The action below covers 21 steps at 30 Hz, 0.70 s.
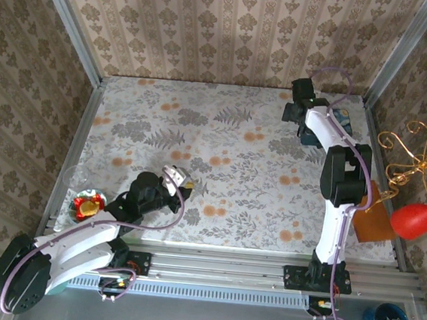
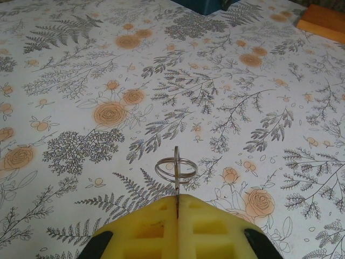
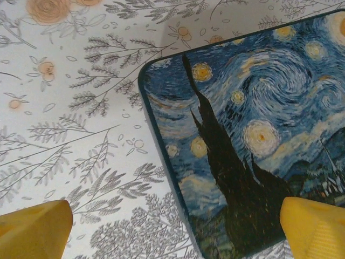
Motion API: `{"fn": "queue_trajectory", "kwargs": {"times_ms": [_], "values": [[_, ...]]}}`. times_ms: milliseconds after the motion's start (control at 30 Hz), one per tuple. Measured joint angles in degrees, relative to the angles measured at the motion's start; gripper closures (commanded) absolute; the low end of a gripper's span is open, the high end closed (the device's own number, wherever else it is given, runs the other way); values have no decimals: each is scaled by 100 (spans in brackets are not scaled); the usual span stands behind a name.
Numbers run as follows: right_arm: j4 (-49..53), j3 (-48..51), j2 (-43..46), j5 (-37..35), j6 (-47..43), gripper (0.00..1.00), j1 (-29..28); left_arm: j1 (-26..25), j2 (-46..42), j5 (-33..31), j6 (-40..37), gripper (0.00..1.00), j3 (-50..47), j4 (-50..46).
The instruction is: Unlock a padlock with a key
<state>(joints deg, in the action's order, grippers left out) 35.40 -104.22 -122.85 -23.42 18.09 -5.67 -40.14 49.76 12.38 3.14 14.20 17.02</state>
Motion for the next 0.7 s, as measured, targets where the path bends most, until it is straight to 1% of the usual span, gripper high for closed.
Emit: {"fn": "queue_trajectory", "kwargs": {"times_ms": [133, 233, 300, 400, 500, 700], "values": [[291, -645, -492, -15, -79, 1, 131, 4, -2, 0, 0, 100, -26, 22], [520, -1016, -761, 33, -188, 9, 175, 4, -2, -2, 0, 100, -33, 20], [625, -1082, -850, 179, -232, 10, 199, 4, -42, -13, 0, 100, -35, 13], [625, -1038, -852, 258, -299, 10, 186, 4, -262, -87, -2, 100, -76, 17], [422, -734, -710, 256, -345, 11, 129, 9, -555, -184, -4, 100, -173, 15], [116, -35, -275, 260, -356, 11, -280, 55, -909, -352, -2, 100, -286, 15]]}}
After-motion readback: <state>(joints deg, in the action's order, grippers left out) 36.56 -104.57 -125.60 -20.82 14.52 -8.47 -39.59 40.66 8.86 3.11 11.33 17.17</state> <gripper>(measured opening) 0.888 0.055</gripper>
